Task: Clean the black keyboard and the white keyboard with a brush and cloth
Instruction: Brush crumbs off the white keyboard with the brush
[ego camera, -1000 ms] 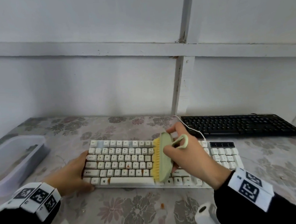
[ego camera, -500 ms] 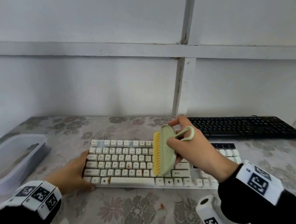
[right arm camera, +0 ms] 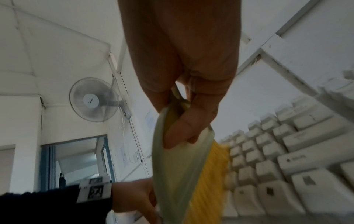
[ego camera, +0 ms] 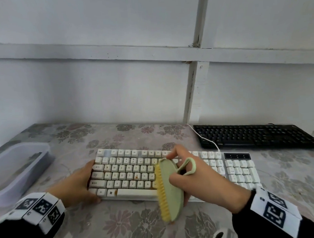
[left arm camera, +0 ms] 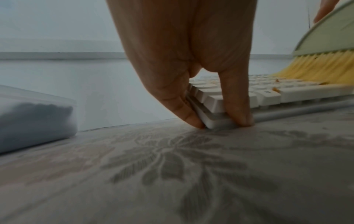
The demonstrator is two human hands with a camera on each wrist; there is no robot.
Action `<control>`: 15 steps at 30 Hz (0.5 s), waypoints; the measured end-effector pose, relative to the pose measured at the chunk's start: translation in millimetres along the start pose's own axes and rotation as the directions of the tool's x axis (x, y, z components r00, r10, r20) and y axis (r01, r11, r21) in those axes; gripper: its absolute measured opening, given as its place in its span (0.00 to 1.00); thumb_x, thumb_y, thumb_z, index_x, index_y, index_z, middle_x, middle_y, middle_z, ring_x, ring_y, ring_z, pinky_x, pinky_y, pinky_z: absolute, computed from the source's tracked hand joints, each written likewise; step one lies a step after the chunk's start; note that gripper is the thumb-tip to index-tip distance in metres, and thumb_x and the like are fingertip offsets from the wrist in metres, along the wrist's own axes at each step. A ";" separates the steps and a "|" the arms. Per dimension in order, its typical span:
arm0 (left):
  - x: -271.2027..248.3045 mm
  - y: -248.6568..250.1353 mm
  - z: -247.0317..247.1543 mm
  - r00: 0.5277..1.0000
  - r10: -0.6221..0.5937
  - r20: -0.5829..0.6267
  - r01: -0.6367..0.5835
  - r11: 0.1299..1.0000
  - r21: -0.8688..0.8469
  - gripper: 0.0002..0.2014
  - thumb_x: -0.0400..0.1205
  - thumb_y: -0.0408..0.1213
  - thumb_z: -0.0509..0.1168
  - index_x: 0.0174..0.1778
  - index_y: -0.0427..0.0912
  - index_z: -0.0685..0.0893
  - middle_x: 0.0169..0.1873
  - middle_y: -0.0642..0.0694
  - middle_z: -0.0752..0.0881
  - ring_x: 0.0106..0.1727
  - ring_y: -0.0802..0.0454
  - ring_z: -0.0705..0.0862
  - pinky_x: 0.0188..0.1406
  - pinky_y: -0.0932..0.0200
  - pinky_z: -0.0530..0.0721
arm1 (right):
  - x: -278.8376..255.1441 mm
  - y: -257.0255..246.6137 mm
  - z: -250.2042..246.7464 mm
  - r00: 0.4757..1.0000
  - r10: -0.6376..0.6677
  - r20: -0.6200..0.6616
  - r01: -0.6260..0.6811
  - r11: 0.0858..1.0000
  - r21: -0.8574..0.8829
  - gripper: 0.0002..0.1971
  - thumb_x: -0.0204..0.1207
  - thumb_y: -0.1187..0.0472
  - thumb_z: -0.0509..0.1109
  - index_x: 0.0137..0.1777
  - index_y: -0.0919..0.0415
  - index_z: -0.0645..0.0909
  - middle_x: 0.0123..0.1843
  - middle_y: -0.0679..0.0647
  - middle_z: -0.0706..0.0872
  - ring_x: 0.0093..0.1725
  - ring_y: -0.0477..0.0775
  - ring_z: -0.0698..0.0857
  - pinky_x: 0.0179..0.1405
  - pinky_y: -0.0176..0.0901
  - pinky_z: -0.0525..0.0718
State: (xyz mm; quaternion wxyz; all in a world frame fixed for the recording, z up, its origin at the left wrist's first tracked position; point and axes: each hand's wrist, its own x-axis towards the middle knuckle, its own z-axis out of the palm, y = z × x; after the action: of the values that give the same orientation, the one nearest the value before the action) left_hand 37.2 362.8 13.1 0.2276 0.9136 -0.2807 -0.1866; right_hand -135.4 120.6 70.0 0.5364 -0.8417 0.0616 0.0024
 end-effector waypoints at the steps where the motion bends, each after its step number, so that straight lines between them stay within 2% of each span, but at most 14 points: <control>1: -0.2 0.4 -0.2 1.000 0.005 0.001 -0.005 1.000 -0.001 0.49 0.65 0.34 0.78 0.76 0.50 0.53 0.58 0.59 0.73 0.60 0.60 0.74 0.65 0.67 0.70 | -0.7 -3.3 -2.8 1.000 0.008 0.006 -0.008 0.999 0.034 0.13 0.75 0.68 0.63 0.55 0.53 0.70 0.45 0.64 0.84 0.35 0.62 0.86 0.27 0.53 0.88; 3: -0.4 1.2 -0.4 1.000 0.008 0.000 -0.008 1.000 0.004 0.49 0.66 0.34 0.78 0.76 0.51 0.53 0.58 0.59 0.72 0.60 0.61 0.73 0.66 0.66 0.69 | 1.4 -10.4 -8.2 0.999 -0.001 -0.044 0.004 0.996 0.085 0.13 0.75 0.70 0.63 0.56 0.55 0.71 0.48 0.63 0.86 0.36 0.60 0.90 0.26 0.49 0.87; 6: 0.2 -0.5 -0.3 1.000 0.001 0.008 -0.001 1.000 0.007 0.50 0.66 0.35 0.78 0.77 0.51 0.52 0.58 0.59 0.72 0.61 0.61 0.73 0.67 0.66 0.69 | 11.0 -17.1 -12.1 0.982 -0.044 -0.184 0.065 0.992 0.111 0.14 0.75 0.72 0.63 0.56 0.55 0.71 0.47 0.64 0.87 0.36 0.62 0.90 0.27 0.54 0.89; 9: 1.0 -3.2 0.0 1.000 -0.004 0.015 0.004 1.000 0.000 0.51 0.65 0.36 0.78 0.77 0.52 0.51 0.59 0.59 0.73 0.61 0.60 0.74 0.66 0.66 0.70 | 19.7 -14.6 -8.9 0.961 -0.071 -0.268 0.096 0.992 0.083 0.14 0.76 0.72 0.62 0.56 0.54 0.69 0.47 0.66 0.86 0.37 0.66 0.89 0.26 0.49 0.89; 12: 1.2 -2.4 0.1 1.000 0.014 0.011 -0.014 1.000 0.006 0.50 0.66 0.35 0.78 0.77 0.52 0.51 0.58 0.60 0.72 0.60 0.62 0.73 0.61 0.70 0.68 | 17.5 -3.1 1.3 0.966 -0.078 -0.247 0.086 0.996 0.022 0.13 0.75 0.69 0.62 0.54 0.51 0.69 0.47 0.67 0.85 0.34 0.64 0.88 0.24 0.46 0.85; 15: 0.8 -1.7 -0.2 1.000 0.012 0.009 -0.012 1.000 0.009 0.50 0.66 0.36 0.77 0.77 0.53 0.51 0.58 0.60 0.72 0.59 0.62 0.73 0.59 0.71 0.68 | 10.1 8.2 10.3 0.985 -0.069 -0.157 0.065 0.997 -0.030 0.13 0.75 0.67 0.61 0.52 0.47 0.68 0.40 0.68 0.82 0.30 0.59 0.79 0.26 0.51 0.81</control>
State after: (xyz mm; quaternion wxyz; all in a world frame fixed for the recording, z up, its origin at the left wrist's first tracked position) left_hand 38.6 363.6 12.2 0.2233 0.9121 -0.2879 -0.1880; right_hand -125.6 125.5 57.5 0.5191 -0.8475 0.0754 -0.0817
